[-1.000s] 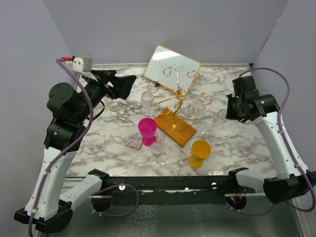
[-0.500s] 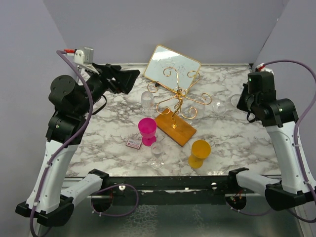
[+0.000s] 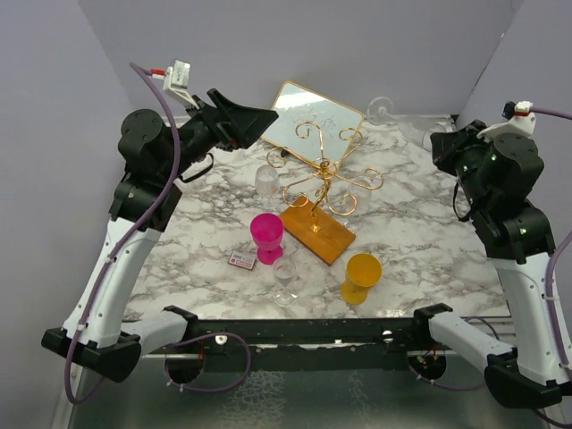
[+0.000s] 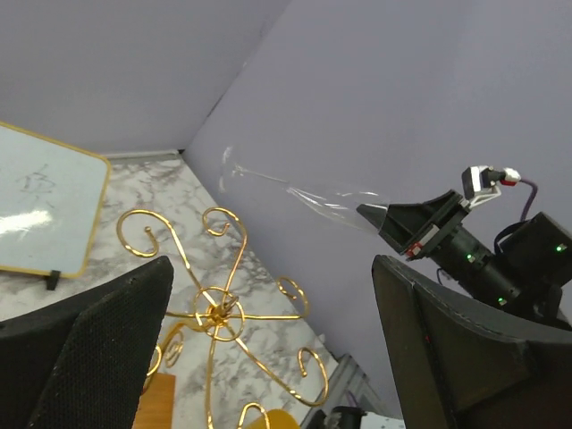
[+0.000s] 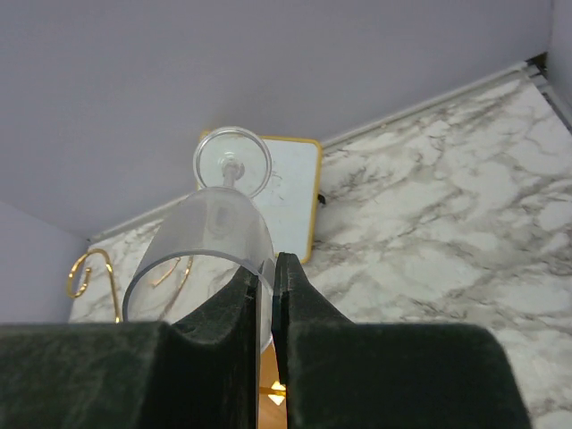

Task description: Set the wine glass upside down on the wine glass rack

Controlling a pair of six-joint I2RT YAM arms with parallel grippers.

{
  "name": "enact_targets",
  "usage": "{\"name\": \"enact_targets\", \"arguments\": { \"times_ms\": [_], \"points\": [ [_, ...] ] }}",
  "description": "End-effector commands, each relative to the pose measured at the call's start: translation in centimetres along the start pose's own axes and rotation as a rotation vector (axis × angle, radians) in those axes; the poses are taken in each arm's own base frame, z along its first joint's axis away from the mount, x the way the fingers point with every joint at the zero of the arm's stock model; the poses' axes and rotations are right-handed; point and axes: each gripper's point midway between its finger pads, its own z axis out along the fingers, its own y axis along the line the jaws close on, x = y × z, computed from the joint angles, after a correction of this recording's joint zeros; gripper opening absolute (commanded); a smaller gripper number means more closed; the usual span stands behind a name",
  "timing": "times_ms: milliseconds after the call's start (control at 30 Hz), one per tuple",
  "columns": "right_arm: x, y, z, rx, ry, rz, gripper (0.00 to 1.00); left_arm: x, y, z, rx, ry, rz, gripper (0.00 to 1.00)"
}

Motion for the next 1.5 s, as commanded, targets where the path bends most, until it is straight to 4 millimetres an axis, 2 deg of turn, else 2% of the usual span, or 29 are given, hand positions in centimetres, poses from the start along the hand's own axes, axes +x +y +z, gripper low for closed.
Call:
{"name": "enact_targets", "arguments": {
  "times_ms": [0,200,333,467,567,633,733,900,1100,1200,1367,1467],
  "points": [
    [-3.0,5.0,0.3,-0.232,-0.119,0.140,0.01,0.8,-2.4,2.1,0.118,0.044,-0.164,0.96],
    [-3.7,8.1,0.4,-0.395,-0.150,0.211,0.01,2.2,-5.4,6.3,0.210,0.034,-0.284,0.95],
    [-3.6,9.9,0.2,-0.502,-0.144,0.243,0.01,2.5,-6.1,9.0,0.243,-0.013,-0.365,0.95],
    [-3.5,11.4,0.4,-0.574,-0.124,0.274,0.01,2.3,-5.9,11.5,0.220,-0.037,-0.468,0.94],
    [-3.3,12.7,0.3,-0.636,-0.096,0.301,0.01,1.6,-5.0,13.2,0.181,-0.083,-0.534,0.92],
    [-3.1,13.4,0.1,-0.680,-0.075,0.297,0.01,1.0,-5.0,14.0,0.179,-0.108,-0.549,0.89],
    [-2.5,13.6,-0.1,-0.708,-0.062,0.305,0.01,1.2,-3.6,14.9,0.108,-0.137,-0.597,0.80],
    [-1.9,14.0,-0.1,-0.743,-0.046,0.308,0.01,2.7,-2.0,15.8,0.021,-0.131,-0.670,0.59],
    [-1.7,14.2,0.4,-0.750,-0.041,0.315,0.01,3.1,-1.4,15.7,-0.039,-0.136,-0.663,0.52],
    [-2.0,13.8,0.9,-0.718,-0.060,0.313,0.01,3.4,-0.7,15.2,-0.085,-0.143,-0.654,0.53],
    [-2.0,13.2,2.1,-0.661,-0.071,0.332,0.01,3.9,0.3,14.5,-0.128,-0.156,-0.660,0.64],
    [-2.1,13.6,2.0,-0.683,-0.067,0.332,0.01,4.1,0.3,14.8,-0.124,-0.149,-0.668,0.67]
  ]
}}
